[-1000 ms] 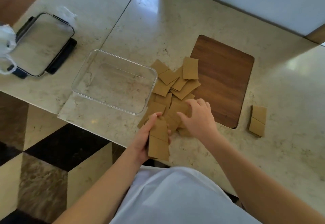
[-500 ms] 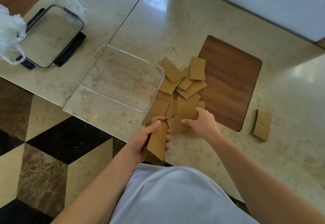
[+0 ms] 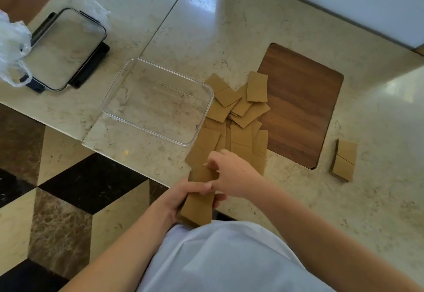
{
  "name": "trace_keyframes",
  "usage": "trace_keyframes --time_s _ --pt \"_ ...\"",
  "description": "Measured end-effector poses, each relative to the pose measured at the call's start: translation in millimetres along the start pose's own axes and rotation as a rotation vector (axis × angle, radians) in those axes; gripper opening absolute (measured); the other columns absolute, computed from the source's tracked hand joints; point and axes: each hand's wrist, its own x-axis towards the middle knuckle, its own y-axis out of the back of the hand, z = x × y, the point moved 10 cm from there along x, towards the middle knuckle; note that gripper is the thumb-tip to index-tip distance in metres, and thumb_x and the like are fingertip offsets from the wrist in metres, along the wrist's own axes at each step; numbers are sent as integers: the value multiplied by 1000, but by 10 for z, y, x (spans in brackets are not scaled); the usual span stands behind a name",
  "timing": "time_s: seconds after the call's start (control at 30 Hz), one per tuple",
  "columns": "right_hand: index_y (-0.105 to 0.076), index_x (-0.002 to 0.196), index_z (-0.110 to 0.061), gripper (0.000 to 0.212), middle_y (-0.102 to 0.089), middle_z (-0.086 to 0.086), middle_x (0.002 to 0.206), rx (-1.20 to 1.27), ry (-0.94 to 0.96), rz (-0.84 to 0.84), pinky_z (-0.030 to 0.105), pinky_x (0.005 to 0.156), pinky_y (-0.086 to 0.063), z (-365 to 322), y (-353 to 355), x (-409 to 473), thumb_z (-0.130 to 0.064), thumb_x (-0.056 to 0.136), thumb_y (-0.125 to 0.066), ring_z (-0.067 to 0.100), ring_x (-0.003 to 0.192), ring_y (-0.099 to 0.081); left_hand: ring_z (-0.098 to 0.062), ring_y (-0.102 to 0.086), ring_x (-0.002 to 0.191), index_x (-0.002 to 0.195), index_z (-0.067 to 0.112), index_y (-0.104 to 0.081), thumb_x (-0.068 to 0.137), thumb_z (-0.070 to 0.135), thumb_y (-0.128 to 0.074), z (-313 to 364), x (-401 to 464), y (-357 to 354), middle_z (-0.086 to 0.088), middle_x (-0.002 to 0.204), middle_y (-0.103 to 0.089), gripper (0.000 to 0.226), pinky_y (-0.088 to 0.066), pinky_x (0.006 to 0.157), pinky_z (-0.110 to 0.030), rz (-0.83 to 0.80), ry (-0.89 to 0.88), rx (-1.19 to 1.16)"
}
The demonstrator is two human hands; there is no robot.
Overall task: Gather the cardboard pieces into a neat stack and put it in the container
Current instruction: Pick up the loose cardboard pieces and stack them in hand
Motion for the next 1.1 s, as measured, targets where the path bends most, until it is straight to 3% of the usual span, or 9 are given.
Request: trace_keyframes --time_s 0.13,0.23,0.3,0.43,0.53,0.63,0.8,0.97,1.1 --pt "-54 137 -27 68 -53 -5 124 222 -89 152 33 93 -49 151 219 297 -61 81 -74 17 116 -51 -26 -67 79 127 9 -69 70 22 -96 20 -91 219 -18 102 -70 65 -60 74 -44 25 -95 -297" --pt "-48 144 -19 77 -50 4 136 -105 -189 414 43 105 -42 181 433 435 -62 85 -70 27 128 -43 -26 -66 79 124 25 -71 70 37 -96 138 -157 317 -17 100 -68 60 -59 75 -45 60 -236 -426" --pt "-46 143 -18 85 -48 7 137 -331 -182 401 45 105 -39 74 354 527 -67 79 -72 29 125 -43 -29 -66 81 119 23 -72 64 34 -99 100 -241 381 -18 102 -67 62 -59 75 -46 103 -238 -357" --pt "-47 127 -16 78 -48 3 119 -334 -208 424 42 97 -36 41 333 597 -60 73 -82 25 110 -43 -38 -64 98 125 25 -67 71 7 -89 -113 -433 284 -22 112 -64 61 -56 89 -52 -40 -130 -13" --pt "-42 108 -19 52 -55 1 98 -106 -202 434 37 80 -41 129 367 510 -38 82 -83 22 90 -50 -42 -63 100 129 26 -63 76 1 -83 -116 -476 268 -25 114 -62 61 -54 92 -56 -80 -82 2" --pt "-43 105 -23 39 -60 -3 83 286 -234 402 28 56 -43 393 382 320 -26 90 -78 13 66 -55 -39 -67 96 129 28 -66 80 20 -89 -62 -414 213 -25 111 -66 55 -58 86 -53 -47 -62 32" --pt "-62 128 -27 32 -70 -8 112 649 -256 524 35 86 -54 750 621 -211 -28 98 -69 15 103 -65 -43 -69 102 140 34 -63 97 43 -66 86 -236 320 -30 128 -67 44 -60 86 -58 40 -113 -165" --pt "-68 114 -47 25 -71 -22 104 830 -85 222 21 78 -56 385 339 -375 -25 101 -64 -1 95 -66 -43 -72 104 133 25 -68 96 52 -62 169 22 130 -27 129 -69 46 -61 79 -53 22 -28 -156" --pt "-65 127 -35 31 -57 -5 113 610 -203 315 25 71 -59 358 157 -222 -32 97 -69 17 102 -61 -36 -74 97 125 6 -73 80 42 -86 173 215 -352 -25 115 -74 58 -61 81 -49 -131 23 -111"
